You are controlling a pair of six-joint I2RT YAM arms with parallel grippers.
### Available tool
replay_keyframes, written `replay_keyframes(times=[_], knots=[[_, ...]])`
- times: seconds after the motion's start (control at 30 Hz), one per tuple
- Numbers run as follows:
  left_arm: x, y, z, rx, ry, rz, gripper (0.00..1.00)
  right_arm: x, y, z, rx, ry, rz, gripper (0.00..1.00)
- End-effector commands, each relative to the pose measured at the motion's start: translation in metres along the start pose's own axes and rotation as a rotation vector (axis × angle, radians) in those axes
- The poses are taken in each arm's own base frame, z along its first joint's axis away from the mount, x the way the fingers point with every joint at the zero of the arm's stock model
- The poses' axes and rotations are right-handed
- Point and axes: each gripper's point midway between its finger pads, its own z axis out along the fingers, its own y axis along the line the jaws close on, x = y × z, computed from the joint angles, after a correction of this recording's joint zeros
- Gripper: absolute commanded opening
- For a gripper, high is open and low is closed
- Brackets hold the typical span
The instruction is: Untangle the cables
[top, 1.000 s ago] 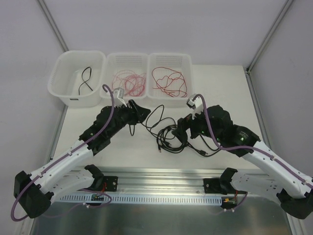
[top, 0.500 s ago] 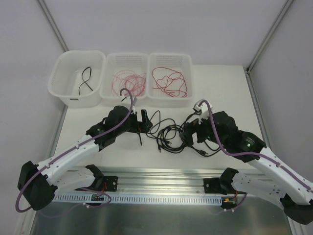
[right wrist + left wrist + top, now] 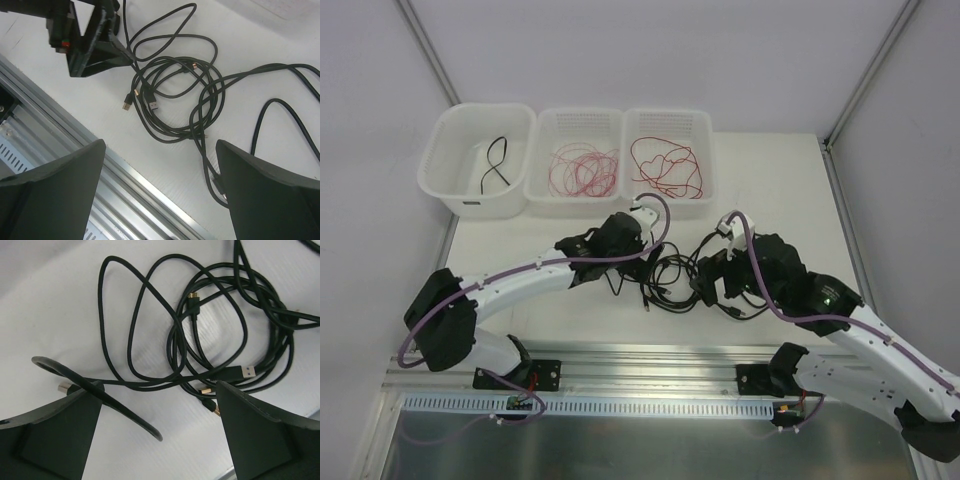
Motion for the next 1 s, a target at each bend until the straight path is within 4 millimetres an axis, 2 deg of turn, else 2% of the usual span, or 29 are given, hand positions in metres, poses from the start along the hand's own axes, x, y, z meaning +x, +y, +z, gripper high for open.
replay_keyframes(times=[0.0, 0.03, 0.07, 0.13, 0.23, 0.37, 0.47, 0.5, 0.6, 0.67, 0.7, 0.73, 0.77, 0.8, 0.9, 0.97], knots=[[-0.009, 0.006, 0.012, -0.092, -0.002, 0.026, 0.95, -0.002, 0.0, -0.005, 0.003, -0.022, 0.019, 0.97], [-0.012, 0.003, 0.015, -0.098, -0.005, 0.026, 0.94, -0.002, -0.001, -0.006, 0.006, -0.02, 0.019, 0.98], [-0.006, 0.003, 0.024, -0.119, 0.021, 0.031, 0.93, 0.0, -0.002, -0.005, 0.008, -0.014, 0.018, 0.98], [-0.007, 0.003, 0.031, -0.14, 0.028, 0.025, 0.91, 0.003, -0.003, -0.005, 0.014, -0.007, 0.02, 0.97], [0.002, 0.003, 0.05, -0.172, 0.068, 0.013, 0.87, 0.007, -0.003, -0.004, 0.013, 0.001, 0.023, 0.98], [0.005, 0.009, 0.061, -0.23, 0.08, 0.006, 0.71, 0.012, -0.004, -0.005, 0.015, 0.008, 0.028, 0.97], [0.008, 0.01, 0.069, -0.24, 0.093, 0.007, 0.61, 0.014, -0.005, -0.005, 0.022, 0.012, 0.029, 0.97], [0.009, 0.009, 0.07, -0.245, 0.094, 0.006, 0.54, 0.014, -0.006, -0.005, 0.022, 0.012, 0.026, 0.98], [0.013, 0.007, 0.073, -0.245, 0.103, 0.006, 0.43, 0.014, -0.006, -0.005, 0.024, 0.015, 0.024, 0.97], [0.015, 0.006, 0.07, -0.237, 0.104, 0.002, 0.14, 0.013, -0.006, -0.005, 0.026, 0.015, 0.024, 0.97], [0.018, 0.006, 0.071, -0.238, 0.11, 0.003, 0.14, 0.013, -0.006, -0.005, 0.026, 0.015, 0.024, 0.97], [0.014, 0.007, 0.066, -0.238, 0.094, -0.007, 0.05, 0.013, -0.006, -0.004, 0.024, 0.015, 0.024, 0.98], [0.011, 0.007, 0.063, -0.24, 0.084, -0.009, 0.01, 0.012, -0.005, -0.005, 0.023, 0.011, 0.026, 0.97], [0.013, 0.009, 0.06, -0.241, 0.084, -0.009, 0.0, 0.012, -0.006, -0.005, 0.028, 0.011, 0.025, 0.97], [-0.003, 0.012, 0.043, -0.244, 0.031, -0.01, 0.0, 0.011, -0.006, -0.007, 0.025, 0.007, 0.025, 0.97], [-0.025, 0.014, 0.02, -0.235, -0.045, -0.021, 0.0, 0.011, -0.007, -0.008, 0.03, 0.006, 0.023, 0.97]])
